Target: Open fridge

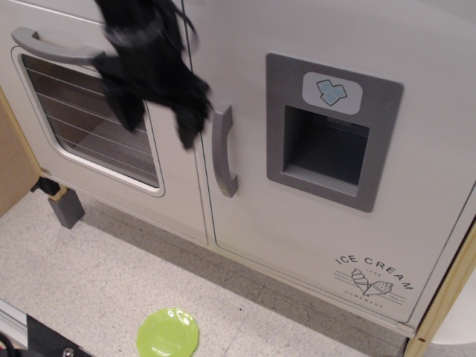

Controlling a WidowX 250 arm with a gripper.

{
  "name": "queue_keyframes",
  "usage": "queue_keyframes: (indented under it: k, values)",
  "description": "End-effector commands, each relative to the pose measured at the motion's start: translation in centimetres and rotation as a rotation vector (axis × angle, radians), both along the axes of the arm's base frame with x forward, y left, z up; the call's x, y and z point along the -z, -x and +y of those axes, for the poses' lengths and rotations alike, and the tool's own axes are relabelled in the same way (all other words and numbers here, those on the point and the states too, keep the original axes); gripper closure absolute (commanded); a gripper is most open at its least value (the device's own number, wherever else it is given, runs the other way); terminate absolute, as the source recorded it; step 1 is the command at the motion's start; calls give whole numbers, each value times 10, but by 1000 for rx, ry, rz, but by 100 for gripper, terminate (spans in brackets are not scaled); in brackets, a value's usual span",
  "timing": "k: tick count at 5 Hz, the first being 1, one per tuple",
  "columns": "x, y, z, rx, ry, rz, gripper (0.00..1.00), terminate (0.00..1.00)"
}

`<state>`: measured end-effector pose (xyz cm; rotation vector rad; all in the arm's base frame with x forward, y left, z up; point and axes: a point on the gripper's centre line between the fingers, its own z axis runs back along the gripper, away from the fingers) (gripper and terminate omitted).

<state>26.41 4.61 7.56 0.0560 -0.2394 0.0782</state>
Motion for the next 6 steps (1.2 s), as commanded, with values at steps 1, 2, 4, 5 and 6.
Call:
queue_keyframes:
  k: [1,2,4,5,6]
  values:
    - [22,-40,-1,24,-36,-97,0,0]
    - [32,-51,-1,34,-74,-117,0,0]
    - [43,-55,-3,69,-34,-169,100,0]
    - [42,-55,-2,45,-15,-210,100,0]
    - [42,-57,-1,27,-17,-229,100,0]
